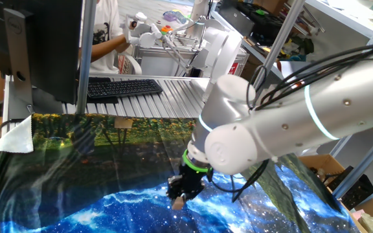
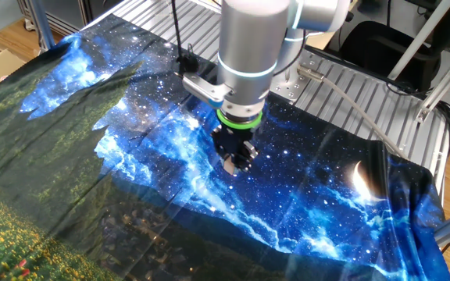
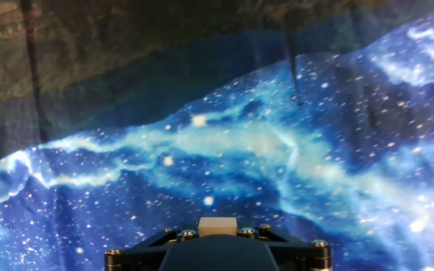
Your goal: Pick up the small block on the left and move it to the right
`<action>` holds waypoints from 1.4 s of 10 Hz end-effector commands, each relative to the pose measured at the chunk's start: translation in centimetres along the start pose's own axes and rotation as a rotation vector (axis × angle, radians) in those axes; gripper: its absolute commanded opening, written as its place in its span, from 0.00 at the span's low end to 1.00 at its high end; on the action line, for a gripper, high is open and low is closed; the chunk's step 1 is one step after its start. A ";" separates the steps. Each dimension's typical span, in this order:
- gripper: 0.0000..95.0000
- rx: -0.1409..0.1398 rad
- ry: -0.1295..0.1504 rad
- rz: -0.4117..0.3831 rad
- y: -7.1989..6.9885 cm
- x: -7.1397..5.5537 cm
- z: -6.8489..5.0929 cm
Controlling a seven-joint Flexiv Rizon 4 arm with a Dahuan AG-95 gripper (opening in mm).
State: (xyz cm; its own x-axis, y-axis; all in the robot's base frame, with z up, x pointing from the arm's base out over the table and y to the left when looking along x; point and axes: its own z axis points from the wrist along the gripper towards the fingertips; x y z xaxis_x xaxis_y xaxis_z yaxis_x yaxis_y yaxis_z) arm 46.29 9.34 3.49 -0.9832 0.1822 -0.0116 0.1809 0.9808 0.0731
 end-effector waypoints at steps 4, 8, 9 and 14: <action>0.00 0.001 -0.002 -0.001 0.3 -0.3 1.2; 0.00 -0.003 -0.002 -0.010 0.4 -0.4 1.6; 0.00 0.001 -0.004 -0.016 0.4 -0.4 1.8; 0.00 0.000 -0.005 -0.032 0.4 -0.7 2.9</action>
State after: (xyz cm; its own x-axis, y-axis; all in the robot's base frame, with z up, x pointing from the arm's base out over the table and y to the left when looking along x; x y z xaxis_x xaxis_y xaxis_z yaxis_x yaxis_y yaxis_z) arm 47.08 9.83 0.53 -0.9886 0.1496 -0.0187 0.1479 0.9863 0.0729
